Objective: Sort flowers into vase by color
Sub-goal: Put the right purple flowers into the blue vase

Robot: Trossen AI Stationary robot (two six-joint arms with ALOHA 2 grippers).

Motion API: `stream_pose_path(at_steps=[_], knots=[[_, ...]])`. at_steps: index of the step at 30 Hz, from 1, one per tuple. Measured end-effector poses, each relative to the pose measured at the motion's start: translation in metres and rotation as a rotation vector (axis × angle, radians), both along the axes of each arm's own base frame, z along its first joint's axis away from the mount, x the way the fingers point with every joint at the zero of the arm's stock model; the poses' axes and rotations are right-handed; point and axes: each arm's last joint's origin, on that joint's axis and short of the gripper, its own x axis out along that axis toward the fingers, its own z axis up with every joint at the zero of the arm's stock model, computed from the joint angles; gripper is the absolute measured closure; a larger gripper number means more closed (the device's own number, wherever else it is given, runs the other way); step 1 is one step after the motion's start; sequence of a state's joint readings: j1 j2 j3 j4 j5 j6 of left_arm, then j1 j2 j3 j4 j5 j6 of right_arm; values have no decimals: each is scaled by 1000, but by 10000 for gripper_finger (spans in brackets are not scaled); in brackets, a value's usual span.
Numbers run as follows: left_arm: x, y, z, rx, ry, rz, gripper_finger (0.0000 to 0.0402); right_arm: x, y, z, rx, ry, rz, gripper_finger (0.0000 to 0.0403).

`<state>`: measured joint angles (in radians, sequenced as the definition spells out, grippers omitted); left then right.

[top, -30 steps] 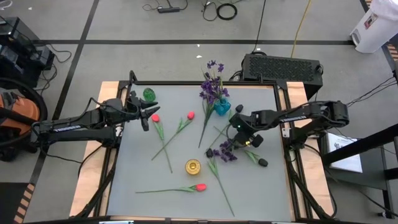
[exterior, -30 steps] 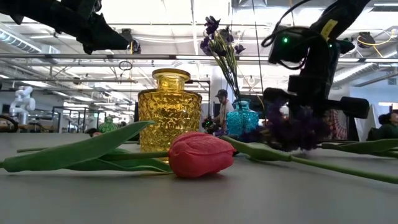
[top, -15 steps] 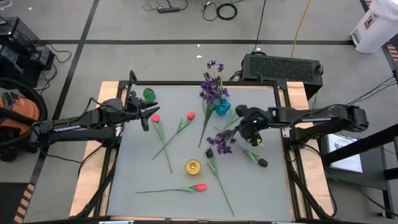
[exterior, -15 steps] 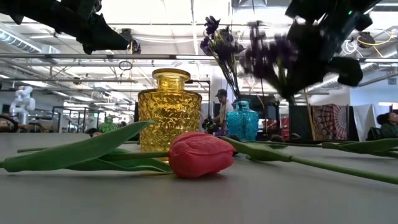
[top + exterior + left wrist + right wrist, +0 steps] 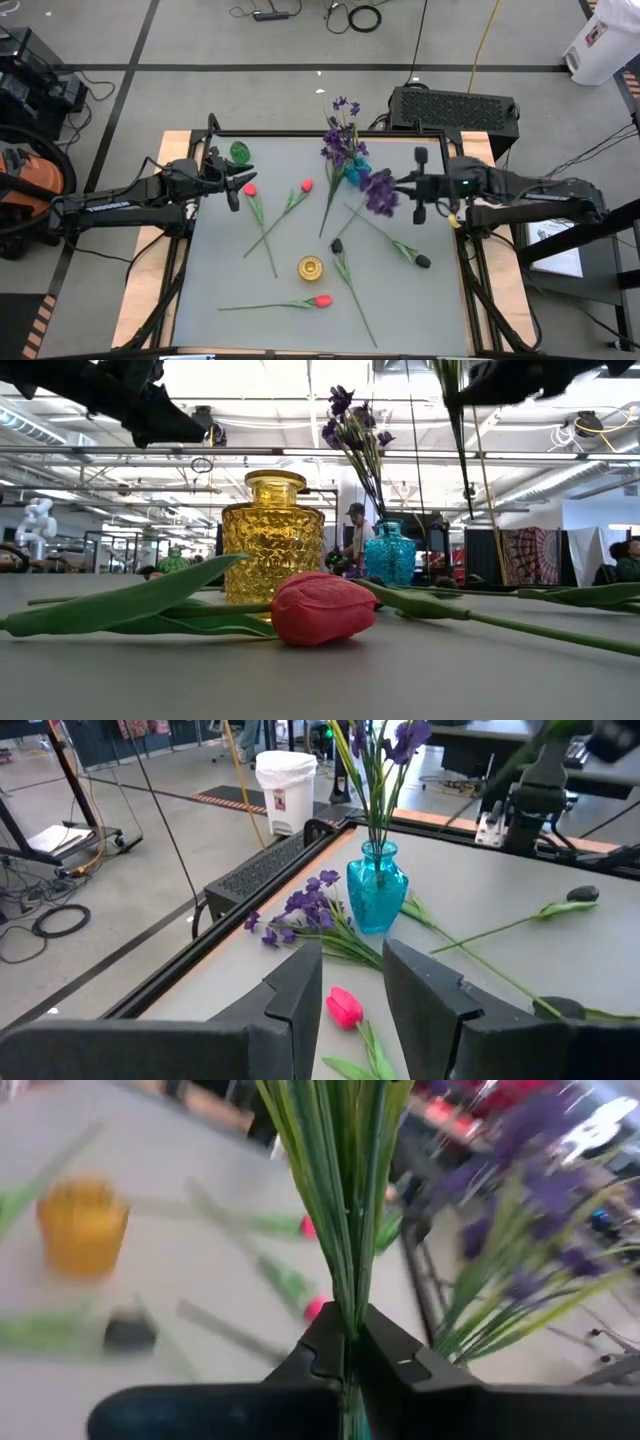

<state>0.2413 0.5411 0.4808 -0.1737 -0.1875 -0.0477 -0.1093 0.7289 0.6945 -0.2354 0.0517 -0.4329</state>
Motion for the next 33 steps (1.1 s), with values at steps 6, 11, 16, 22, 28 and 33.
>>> stream_pose_path(at_steps=[6, 11, 16, 22, 28, 33], knots=[[0, 0, 0, 0, 4, 0, 285, -9, 0, 21, 32, -206, -21, 399], [0, 0, 0, 0, 3, 0, 285, -9, -7, 29, 24, -287, -80, 399], [0, 0, 0, 0, 2, 0, 285, -4, -18, 30, 41, -321, -145, 399], [0, 0, 0, 1, 2, 0, 285, 2, -32, 20, 77, -397, -221, 399], [0, 0, 0, 1, 2, 0, 285, 0, -43, -8, 103, -481, -268, 399], [0, 0, 0, 1, 4, 0, 285, -4, -46, -29, 126, -536, -272, 399]])
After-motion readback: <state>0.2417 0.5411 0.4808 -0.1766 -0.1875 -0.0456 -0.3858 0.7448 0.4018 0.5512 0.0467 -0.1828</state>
